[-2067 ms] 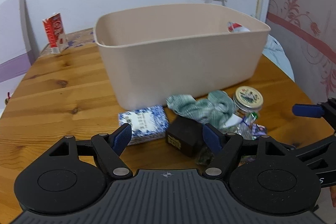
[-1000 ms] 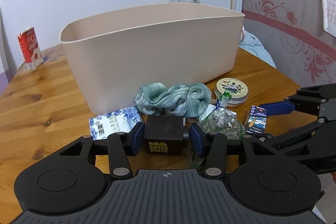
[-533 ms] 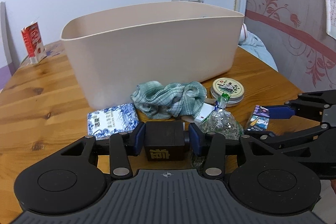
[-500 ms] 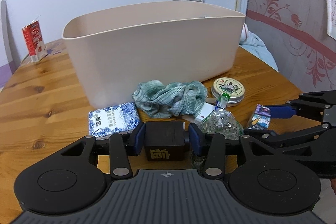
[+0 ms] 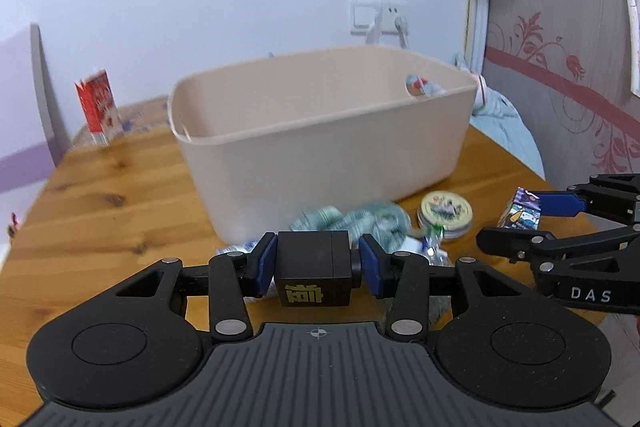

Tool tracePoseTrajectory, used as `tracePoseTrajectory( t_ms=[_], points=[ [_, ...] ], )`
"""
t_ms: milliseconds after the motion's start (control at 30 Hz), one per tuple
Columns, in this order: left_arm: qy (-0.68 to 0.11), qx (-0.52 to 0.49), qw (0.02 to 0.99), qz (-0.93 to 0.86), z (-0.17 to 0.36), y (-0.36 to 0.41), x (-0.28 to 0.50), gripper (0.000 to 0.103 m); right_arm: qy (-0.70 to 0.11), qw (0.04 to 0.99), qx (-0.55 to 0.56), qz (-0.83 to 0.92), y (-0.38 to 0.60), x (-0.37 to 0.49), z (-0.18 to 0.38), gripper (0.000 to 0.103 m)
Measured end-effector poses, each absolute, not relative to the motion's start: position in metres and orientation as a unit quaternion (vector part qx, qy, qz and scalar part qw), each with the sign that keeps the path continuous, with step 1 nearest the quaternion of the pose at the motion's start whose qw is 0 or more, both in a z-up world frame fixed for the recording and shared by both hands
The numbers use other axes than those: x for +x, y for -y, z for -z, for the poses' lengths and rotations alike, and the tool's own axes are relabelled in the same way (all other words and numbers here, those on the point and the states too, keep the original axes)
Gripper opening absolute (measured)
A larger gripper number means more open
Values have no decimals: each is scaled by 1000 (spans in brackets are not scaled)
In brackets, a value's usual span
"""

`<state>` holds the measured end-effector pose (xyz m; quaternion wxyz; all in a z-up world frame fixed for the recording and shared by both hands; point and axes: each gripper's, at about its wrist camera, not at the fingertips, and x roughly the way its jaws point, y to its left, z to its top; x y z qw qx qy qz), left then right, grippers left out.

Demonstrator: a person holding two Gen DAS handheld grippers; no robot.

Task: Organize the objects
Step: 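Lift both boxes over the basket and open both grippers to drop them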

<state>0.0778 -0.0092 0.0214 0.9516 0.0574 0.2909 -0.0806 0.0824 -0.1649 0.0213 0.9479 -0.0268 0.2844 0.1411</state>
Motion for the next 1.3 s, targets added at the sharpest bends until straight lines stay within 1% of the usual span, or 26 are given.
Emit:
tracePoseTrajectory(
  t_ms=[400,800,1033,1300],
  points=[
    [-243,56,966,72,-69,5,83,45,-236,961,-25,-142,169,95,-63,51],
    [-220,56,972,60,-93,3,116,45,-202,969,-27,-139,167,128,-100,51],
    [-227,51,972,42,-96,-1,147,45,-195,970,-29,-140,160,152,-113,51],
    [-260,46,964,17,-78,-9,191,45,-207,969,-33,-133,157,186,-110,51]
  ],
)
